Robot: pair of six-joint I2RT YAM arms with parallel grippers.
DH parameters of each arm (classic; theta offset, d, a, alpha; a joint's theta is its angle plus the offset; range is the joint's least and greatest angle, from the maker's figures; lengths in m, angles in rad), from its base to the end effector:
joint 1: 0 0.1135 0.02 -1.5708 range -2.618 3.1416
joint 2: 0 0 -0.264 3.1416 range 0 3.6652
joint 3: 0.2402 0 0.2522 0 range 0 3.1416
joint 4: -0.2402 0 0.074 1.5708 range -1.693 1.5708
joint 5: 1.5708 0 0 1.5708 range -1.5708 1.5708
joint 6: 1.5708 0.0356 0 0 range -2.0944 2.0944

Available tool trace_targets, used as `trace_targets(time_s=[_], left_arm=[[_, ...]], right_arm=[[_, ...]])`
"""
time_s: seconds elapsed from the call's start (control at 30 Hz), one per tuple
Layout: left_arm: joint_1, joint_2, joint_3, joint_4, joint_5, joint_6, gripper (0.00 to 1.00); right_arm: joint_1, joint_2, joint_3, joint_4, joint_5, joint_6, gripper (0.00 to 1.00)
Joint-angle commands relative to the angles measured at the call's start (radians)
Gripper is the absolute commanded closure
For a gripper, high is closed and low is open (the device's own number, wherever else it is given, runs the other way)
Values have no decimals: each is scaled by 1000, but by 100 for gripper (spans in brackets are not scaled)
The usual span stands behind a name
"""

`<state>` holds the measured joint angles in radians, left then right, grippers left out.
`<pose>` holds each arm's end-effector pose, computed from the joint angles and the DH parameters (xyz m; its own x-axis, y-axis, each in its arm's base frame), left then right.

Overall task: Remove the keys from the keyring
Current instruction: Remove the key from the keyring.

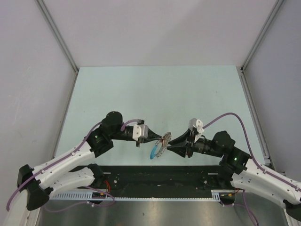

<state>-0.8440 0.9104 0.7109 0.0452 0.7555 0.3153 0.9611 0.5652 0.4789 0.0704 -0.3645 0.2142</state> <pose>0.1205 -0.1722 0.3169 0.2112 0.1022 -0.9721 0.9768 -0.0571 0.2062 0.0775 0.1331 0.2918 -0.2151 0.0389 -0.9758 -0.9460 0.2400 0.2181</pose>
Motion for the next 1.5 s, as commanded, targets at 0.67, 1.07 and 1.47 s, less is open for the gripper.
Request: trace_targets(time_s=[0.67, 1.07, 1.47], left_arm=[[5, -50, 27, 166, 31, -153, 100], [10, -41, 36, 162, 56, -153, 100], [34, -35, 64, 159, 136, -168, 100]], right_arm=[[-252, 186, -26, 439, -339, 550, 72], [-254, 161, -26, 392, -327, 501, 68], [-285, 117, -26, 434, -405, 539, 59]])
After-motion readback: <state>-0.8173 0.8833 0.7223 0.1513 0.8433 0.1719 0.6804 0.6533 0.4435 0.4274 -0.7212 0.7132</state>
